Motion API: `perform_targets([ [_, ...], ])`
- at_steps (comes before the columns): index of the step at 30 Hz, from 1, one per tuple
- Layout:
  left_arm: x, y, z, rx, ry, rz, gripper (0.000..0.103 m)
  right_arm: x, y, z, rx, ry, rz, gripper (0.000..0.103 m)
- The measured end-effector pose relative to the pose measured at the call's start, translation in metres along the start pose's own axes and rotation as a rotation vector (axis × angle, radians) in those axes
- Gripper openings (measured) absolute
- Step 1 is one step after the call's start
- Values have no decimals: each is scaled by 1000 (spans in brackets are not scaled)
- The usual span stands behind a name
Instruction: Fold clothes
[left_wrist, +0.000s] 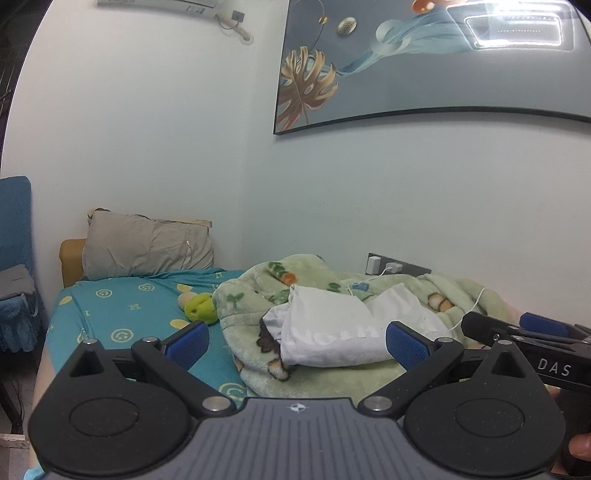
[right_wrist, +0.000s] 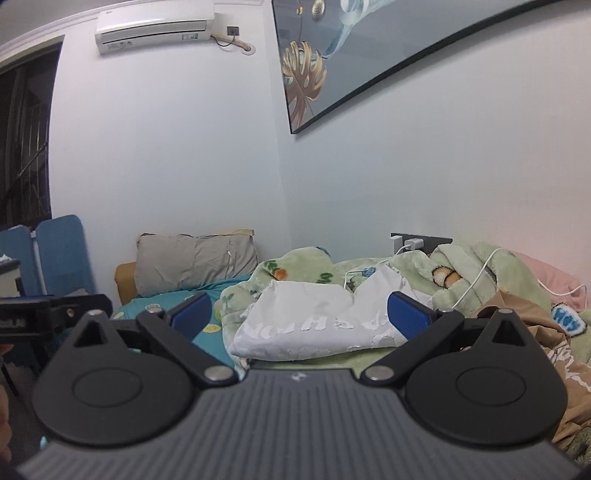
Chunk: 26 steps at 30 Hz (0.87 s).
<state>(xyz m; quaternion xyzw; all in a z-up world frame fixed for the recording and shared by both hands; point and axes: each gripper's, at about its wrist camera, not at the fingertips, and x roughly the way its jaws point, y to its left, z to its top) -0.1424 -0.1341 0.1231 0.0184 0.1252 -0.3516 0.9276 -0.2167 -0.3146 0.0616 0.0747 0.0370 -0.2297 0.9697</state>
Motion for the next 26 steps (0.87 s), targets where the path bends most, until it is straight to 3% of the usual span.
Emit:
perform_targets([
  [9,-6,-2,-21,29,-6,-8,103,-9,14,-20,-61,-7,-57,103],
  [26,-6,0,-23,32,-2,14,103,-6,11,-17,-62,-18,-72,103],
])
